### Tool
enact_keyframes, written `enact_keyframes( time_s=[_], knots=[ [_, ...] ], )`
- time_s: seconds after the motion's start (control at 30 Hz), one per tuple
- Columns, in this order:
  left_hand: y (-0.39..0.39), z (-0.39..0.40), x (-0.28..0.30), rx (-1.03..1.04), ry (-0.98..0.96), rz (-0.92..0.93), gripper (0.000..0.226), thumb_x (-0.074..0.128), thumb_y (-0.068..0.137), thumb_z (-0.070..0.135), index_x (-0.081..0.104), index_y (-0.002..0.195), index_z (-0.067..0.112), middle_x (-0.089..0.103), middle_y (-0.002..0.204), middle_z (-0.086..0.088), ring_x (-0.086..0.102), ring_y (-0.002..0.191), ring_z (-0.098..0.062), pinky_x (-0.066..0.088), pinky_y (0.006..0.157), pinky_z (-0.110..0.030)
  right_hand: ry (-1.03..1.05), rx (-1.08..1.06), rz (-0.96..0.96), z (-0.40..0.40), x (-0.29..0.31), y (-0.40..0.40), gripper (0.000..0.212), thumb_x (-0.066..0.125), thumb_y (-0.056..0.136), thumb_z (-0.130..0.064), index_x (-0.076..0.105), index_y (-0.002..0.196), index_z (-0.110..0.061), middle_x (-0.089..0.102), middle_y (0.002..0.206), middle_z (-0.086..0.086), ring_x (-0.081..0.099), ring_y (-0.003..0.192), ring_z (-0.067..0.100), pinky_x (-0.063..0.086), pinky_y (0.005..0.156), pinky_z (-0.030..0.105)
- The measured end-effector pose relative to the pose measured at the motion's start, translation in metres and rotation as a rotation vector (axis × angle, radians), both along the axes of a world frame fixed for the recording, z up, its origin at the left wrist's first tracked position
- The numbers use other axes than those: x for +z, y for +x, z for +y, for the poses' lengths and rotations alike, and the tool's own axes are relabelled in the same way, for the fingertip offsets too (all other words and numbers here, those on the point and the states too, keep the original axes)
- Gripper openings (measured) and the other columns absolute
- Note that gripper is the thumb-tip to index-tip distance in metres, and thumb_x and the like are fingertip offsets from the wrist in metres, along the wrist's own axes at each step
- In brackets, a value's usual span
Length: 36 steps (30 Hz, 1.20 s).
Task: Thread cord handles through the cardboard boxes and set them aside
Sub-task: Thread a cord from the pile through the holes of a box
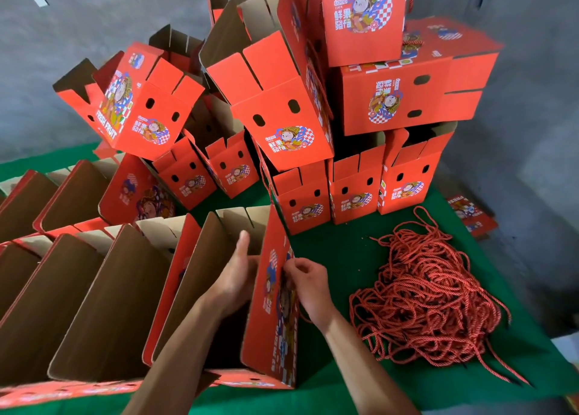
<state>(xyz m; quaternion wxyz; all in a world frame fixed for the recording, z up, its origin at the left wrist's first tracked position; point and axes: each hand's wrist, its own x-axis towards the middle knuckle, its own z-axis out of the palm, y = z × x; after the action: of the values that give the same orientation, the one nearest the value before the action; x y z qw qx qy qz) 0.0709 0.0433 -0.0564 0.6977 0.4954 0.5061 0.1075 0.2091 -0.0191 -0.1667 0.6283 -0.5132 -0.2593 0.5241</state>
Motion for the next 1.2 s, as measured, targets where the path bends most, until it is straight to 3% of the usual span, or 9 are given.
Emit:
enact_keyframes(
  time_s=[0.07,0.13,0.23,0.37,0.67,0.8,0.93,1.07,1.2],
  knots=[
    [0.001,0.0,-0.004,-0.046,0.279,0.15,0.037,0.056,0.104,0.038,0.074,0.085,0.011,0.078,0.078,-0.002,0.077,0.072,-0.018,0.062,0.076,-0.042,0.054,0.054,-0.103,-0.003,0.002,0.006,0.025,0.069,0.097,-0.035,0.077,0.083,-0.016,0.077,0.089,0.003,0.074,0.082,0.021,0.058,0.074,0.028],
    [0.005,-0.001,-0.012,-0.125,0.458,0.235,0.022,0.065,0.098,0.011,0.067,0.076,0.012,0.073,0.062,0.005,0.07,0.059,-0.013,0.06,0.061,-0.025,0.087,0.104,-0.117,-0.006,-0.001,0.014,0.023,0.069,0.099,-0.037,0.077,0.092,-0.017,0.076,0.097,0.003,0.074,0.092,0.023,0.058,0.078,0.027],
    [0.012,0.0,-0.016,-0.149,0.543,0.334,0.022,0.069,0.096,0.012,0.066,0.075,0.013,0.07,0.058,0.005,0.067,0.052,-0.008,0.05,0.051,-0.016,-0.056,0.046,-0.165,-0.011,-0.021,0.029,0.025,0.064,0.102,-0.035,0.075,0.088,-0.018,0.073,0.09,0.001,0.071,0.085,0.018,0.055,0.075,0.026],
    [0.015,0.0,-0.012,-0.197,0.507,0.432,0.016,0.067,0.098,0.016,0.068,0.082,0.014,0.071,0.066,0.004,0.071,0.06,-0.009,0.052,0.057,-0.02,-0.46,-0.095,-0.639,-0.015,-0.062,0.054,0.015,0.063,0.1,-0.015,0.069,0.106,-0.002,0.072,0.099,0.016,0.068,0.094,0.031,0.054,0.087,0.042],
    [0.024,-0.017,-0.007,-0.217,0.518,0.296,0.006,0.064,0.099,0.011,0.065,0.094,0.015,0.071,0.09,-0.005,0.07,0.076,-0.013,0.059,0.081,-0.037,-0.578,0.212,-1.183,0.003,-0.074,0.044,0.03,0.061,0.1,-0.042,0.059,0.122,-0.021,0.057,0.121,0.001,0.06,0.111,0.021,0.048,0.082,0.03],
    [0.023,-0.018,-0.007,-0.13,0.464,0.303,0.011,0.063,0.1,0.014,0.068,0.108,0.01,0.075,0.102,-0.01,0.075,0.091,-0.023,0.062,0.088,-0.044,-0.606,0.241,-1.222,0.02,-0.072,0.042,0.023,0.059,0.101,-0.032,0.074,0.104,-0.014,0.065,0.107,0.004,0.066,0.097,0.022,0.056,0.078,0.032],
    [0.021,-0.017,-0.007,0.025,0.315,0.323,0.019,0.056,0.104,0.018,0.072,0.111,0.011,0.077,0.101,-0.012,0.076,0.093,-0.029,0.061,0.091,-0.05,-0.634,0.161,-1.003,0.018,-0.07,0.044,0.022,0.066,0.087,-0.027,0.065,0.073,-0.011,0.065,0.073,0.006,0.063,0.066,0.026,0.042,0.056,0.028],
    [0.014,-0.019,-0.002,0.004,0.275,0.363,0.026,0.054,0.106,0.031,0.07,0.115,0.013,0.077,0.099,-0.009,0.077,0.089,-0.023,0.062,0.088,-0.045,-0.605,0.155,-0.841,-0.002,-0.074,0.055,0.018,0.066,0.086,-0.016,0.049,0.087,-0.01,0.059,0.079,0.008,0.056,0.067,0.024,0.038,0.057,0.028],
    [0.011,-0.028,0.014,0.029,0.069,0.232,0.059,0.031,0.099,0.071,0.064,0.113,0.024,0.076,0.106,-0.006,0.075,0.096,-0.022,0.055,0.074,-0.035,-0.568,0.131,-0.724,-0.022,-0.083,0.061,0.024,0.072,0.089,-0.012,0.054,0.103,-0.005,0.072,0.088,0.018,0.073,0.076,0.031,0.059,0.065,0.04]
  ],
)
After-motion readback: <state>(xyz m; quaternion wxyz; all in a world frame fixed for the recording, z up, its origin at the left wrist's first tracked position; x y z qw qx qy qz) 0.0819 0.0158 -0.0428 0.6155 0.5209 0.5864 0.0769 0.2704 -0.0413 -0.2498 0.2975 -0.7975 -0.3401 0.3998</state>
